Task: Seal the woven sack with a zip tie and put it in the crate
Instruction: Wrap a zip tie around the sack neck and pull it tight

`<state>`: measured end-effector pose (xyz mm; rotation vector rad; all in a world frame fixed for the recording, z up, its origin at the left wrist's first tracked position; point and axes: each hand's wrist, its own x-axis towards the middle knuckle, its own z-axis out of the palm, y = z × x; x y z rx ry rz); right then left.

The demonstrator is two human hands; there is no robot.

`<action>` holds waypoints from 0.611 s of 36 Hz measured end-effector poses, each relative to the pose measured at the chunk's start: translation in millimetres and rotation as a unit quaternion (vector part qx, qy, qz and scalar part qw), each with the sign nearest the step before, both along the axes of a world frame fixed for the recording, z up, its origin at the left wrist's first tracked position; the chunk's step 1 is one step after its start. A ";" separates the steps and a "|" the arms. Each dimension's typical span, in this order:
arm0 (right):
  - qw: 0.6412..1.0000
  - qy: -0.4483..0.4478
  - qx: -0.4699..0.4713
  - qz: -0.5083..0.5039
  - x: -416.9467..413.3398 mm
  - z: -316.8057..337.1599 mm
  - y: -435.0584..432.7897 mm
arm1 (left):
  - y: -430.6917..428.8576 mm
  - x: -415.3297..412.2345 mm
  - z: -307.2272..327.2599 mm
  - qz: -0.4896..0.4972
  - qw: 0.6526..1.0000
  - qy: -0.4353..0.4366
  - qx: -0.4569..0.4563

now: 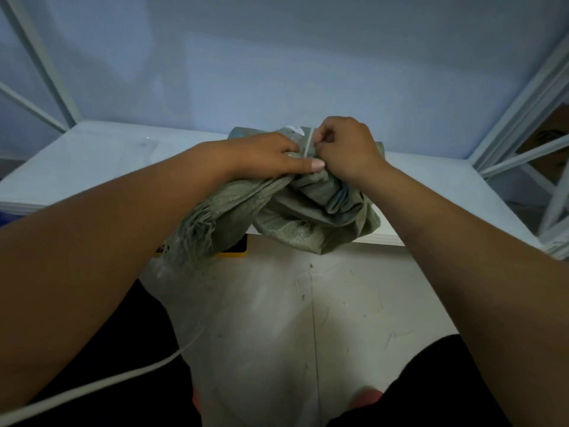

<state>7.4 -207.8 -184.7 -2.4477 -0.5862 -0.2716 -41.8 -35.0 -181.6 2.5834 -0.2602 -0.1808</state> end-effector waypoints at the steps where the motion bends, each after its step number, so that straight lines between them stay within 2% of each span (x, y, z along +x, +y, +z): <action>1: 1.000 0.000 0.008 -0.004 -0.1 0.3 0.5 | -0.8 1.0 -1.9 0.011 1.000 -0.012 -0.011; 10: 0.997 -0.022 0.064 -0.044 2.1 -5.2 -4.9 | -4.3 5.9 -13.2 0.177 0.972 -0.021 -0.155; 18: 0.997 -0.027 0.048 -0.047 0.3 -8.0 -9.7 | -14.9 10.3 -9.1 0.323 0.904 -0.059 -0.272; 22: 0.994 -0.036 0.101 -0.006 -0.9 -6.5 -7.3 | -21.7 12.0 -9.3 0.339 0.900 -0.066 -0.266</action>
